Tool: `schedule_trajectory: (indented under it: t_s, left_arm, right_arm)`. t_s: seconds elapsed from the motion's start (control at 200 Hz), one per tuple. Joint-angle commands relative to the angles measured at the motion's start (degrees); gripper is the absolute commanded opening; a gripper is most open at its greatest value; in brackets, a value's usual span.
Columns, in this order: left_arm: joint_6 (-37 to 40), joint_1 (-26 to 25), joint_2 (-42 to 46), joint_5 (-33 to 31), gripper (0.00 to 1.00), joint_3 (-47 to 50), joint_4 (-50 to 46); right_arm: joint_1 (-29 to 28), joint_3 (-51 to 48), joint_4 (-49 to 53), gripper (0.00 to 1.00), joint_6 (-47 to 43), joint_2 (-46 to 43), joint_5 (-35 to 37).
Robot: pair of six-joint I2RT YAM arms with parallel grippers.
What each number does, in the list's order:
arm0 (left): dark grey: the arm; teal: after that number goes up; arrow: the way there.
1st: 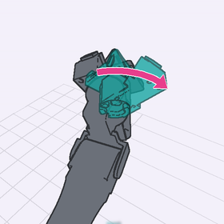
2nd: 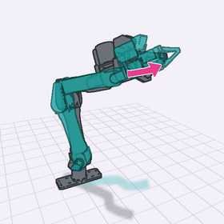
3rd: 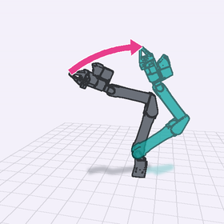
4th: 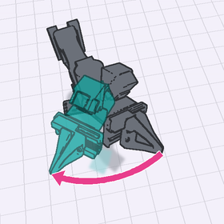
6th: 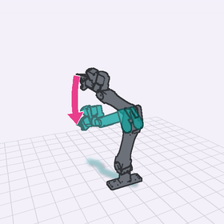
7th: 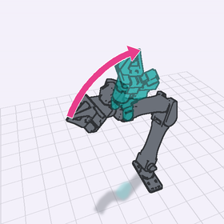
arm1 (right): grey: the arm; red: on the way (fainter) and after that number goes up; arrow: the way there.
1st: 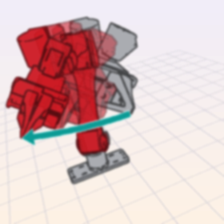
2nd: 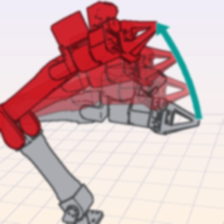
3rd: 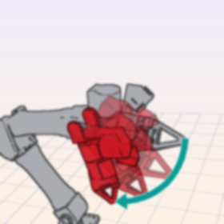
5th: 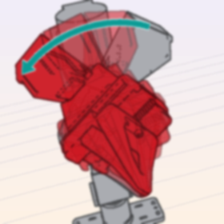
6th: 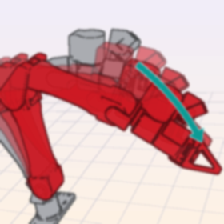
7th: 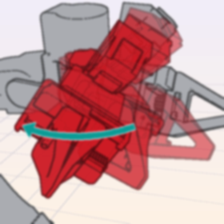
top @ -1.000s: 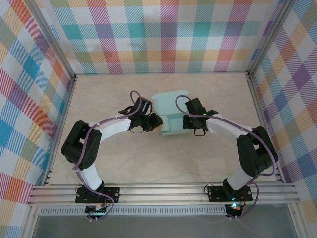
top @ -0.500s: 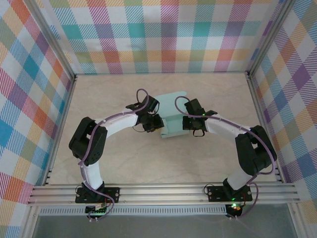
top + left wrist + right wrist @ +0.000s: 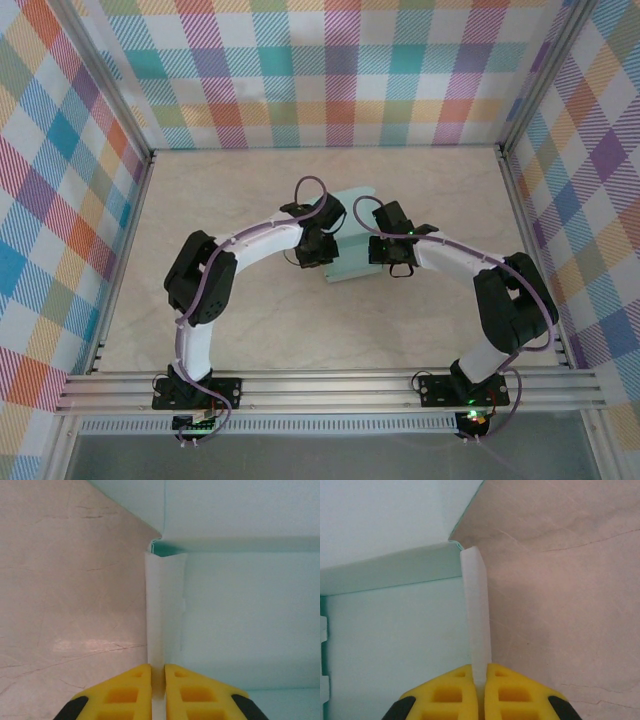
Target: Fold the paper box
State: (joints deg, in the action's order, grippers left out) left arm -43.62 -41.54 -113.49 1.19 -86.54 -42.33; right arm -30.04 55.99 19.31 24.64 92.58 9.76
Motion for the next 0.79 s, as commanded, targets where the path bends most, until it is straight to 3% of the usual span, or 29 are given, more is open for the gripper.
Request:
schedule_trajectory:
  t_s: [0.0, 0.79]
  left_arm:
    - [0.95, -2.46, -1.66, -3.42, 0.09, -2.91, -4.89]
    - [-0.27, -2.82, -5.94, 1.81, 0.18, -2.05, -0.35]
  right_arm:
    - [-0.76, 0.26, -5.19, 0.00, 2.27, 0.12, -4.46]
    - [-0.55, -0.09, -6.50, 0.00, 2.61, 0.22, -6.05]
